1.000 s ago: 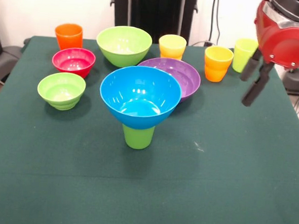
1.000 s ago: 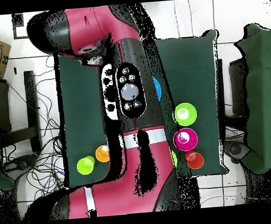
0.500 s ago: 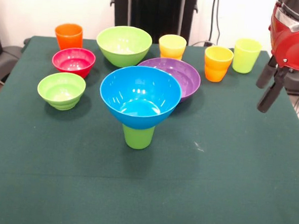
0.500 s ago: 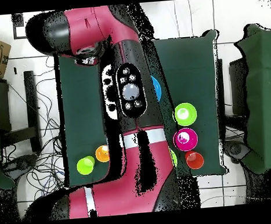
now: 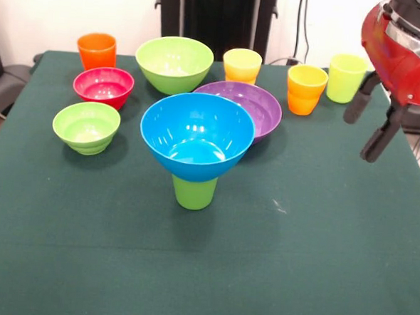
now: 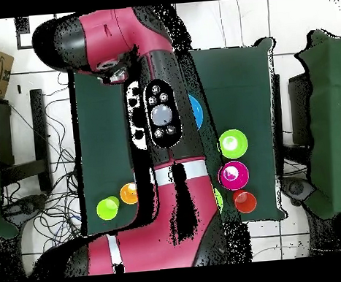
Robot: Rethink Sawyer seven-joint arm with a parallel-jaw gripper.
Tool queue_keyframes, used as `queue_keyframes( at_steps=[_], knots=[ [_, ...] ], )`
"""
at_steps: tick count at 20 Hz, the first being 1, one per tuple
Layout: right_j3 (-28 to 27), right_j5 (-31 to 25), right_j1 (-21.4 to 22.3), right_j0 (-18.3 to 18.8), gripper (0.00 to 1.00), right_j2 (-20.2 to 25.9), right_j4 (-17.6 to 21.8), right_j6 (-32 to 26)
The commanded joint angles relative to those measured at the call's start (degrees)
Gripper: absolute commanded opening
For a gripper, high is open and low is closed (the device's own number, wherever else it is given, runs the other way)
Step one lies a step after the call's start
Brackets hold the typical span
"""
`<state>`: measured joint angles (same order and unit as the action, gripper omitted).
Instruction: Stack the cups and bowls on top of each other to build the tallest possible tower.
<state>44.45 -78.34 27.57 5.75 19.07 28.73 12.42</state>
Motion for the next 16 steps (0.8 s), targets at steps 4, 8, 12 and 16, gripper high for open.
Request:
queue_keyframes(
  at_steps=[4, 8, 12, 16],
  knots=[
    [9.5, -3.0, -0.1, 2.2, 1.00, 3.6, 4.7, -30.7],
    [8.8, -3.8, -0.8, 2.7, 1.00, 2.4, 6.4, -37.3],
    [9.5, -2.7, -1.3, 3.2, 1.00, 1.3, 8.7, -42.4],
    [10.0, -3.6, -1.3, 3.7, 1.00, 0.6, 10.2, -45.3]
  ],
)
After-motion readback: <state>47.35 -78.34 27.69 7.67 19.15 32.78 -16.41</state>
